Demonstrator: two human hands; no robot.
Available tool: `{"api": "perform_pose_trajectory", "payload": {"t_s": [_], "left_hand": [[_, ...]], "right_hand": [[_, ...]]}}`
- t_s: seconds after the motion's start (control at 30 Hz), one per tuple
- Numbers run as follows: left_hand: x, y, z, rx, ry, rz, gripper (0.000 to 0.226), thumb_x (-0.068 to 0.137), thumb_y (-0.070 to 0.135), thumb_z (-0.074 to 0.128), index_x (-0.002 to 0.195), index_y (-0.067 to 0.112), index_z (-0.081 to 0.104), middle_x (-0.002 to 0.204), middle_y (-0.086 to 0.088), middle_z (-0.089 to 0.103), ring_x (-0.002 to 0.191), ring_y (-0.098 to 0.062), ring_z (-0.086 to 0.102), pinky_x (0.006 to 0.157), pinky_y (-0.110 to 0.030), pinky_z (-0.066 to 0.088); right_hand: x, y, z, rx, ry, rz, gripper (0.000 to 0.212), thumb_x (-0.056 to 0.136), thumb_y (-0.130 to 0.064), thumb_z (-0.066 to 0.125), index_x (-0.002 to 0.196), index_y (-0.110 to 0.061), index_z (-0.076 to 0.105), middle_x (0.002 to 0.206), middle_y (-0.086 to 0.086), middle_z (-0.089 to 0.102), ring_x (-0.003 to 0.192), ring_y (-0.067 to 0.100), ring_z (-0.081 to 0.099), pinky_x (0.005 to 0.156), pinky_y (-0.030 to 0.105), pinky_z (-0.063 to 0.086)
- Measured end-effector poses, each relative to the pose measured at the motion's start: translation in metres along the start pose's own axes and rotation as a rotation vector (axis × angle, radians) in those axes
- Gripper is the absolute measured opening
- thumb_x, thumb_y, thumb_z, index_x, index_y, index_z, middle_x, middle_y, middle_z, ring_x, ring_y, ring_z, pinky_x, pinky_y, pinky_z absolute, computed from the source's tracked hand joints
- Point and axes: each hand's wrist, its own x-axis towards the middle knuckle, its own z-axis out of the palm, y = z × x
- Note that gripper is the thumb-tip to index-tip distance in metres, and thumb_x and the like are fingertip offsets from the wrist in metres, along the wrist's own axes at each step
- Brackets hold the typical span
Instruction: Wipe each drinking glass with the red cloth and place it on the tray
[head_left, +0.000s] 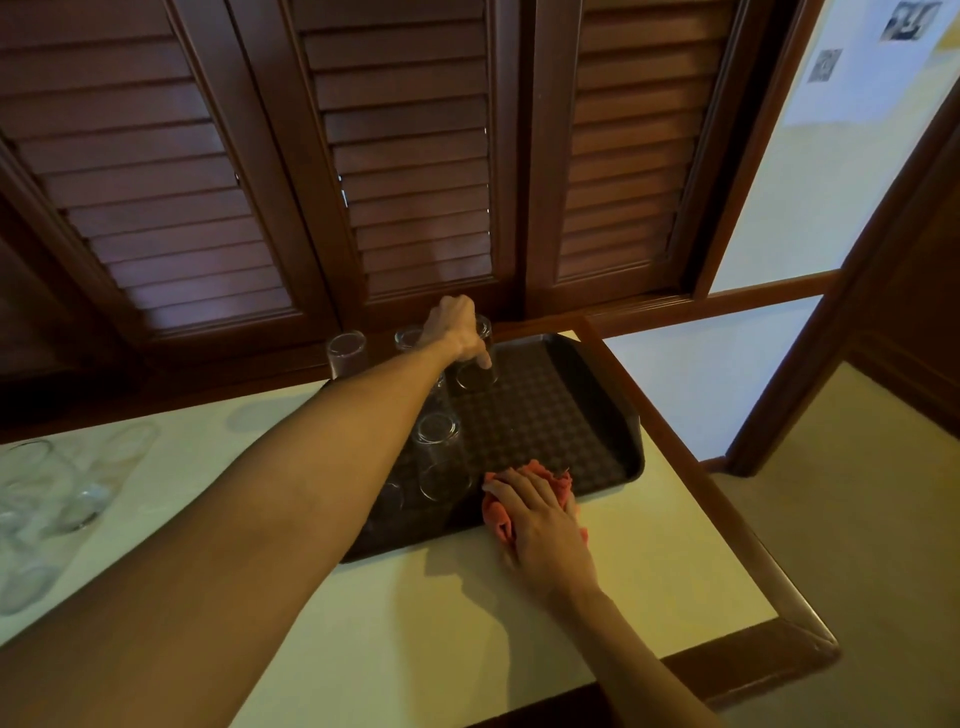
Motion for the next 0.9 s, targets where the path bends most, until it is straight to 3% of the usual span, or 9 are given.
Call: {"api": "perform_pose_trajectory", "payload": {"t_s": [0.43,0.73,0.9], "left_hand": [[0.0050,0.0016,0.0064,-0.021,-0.001,-0.022,0.075,0.067,0.023,0.098,0.130,0.005,0.062,0.129,-0.015,0.067,0.120,-0.033,0.066,0.099,-0.043,0.057],[0.0058,-0.0014,0.0073,-0.019,-0.002,-0.002,0.081,0.071,0.023,0.096,0.138,0.002,0.056,0.140,-0.018,0.060,0.131,-0.036,0.057,0.107,-0.043,0.050],[0.0072,-0.0019,0.0058,-0.018,-0.009,0.005,0.081,0.071,0.023,0.096,0.138,0.002,0.056,0.142,-0.019,0.059,0.133,-0.037,0.056,0.108,-0.044,0.050]], "right_hand": [[-0.0008,-0.0033,-0.0030,0.012,-0.015,0.014,0.059,0.098,-0.056,0.019,0.147,-0.037,0.044,0.154,-0.012,0.045,0.151,0.014,0.028,0.127,0.049,0.009],[0.0000,-0.0045,-0.0045,0.006,-0.016,0.009,0.055,0.099,-0.054,0.023,0.146,-0.034,0.046,0.153,-0.007,0.046,0.149,0.016,0.031,0.127,0.044,0.004],[-0.0002,-0.0035,-0.0040,-0.003,-0.026,0.019,0.055,0.098,-0.054,0.023,0.147,-0.036,0.043,0.154,-0.008,0.044,0.150,0.016,0.029,0.126,0.052,0.011]]}}
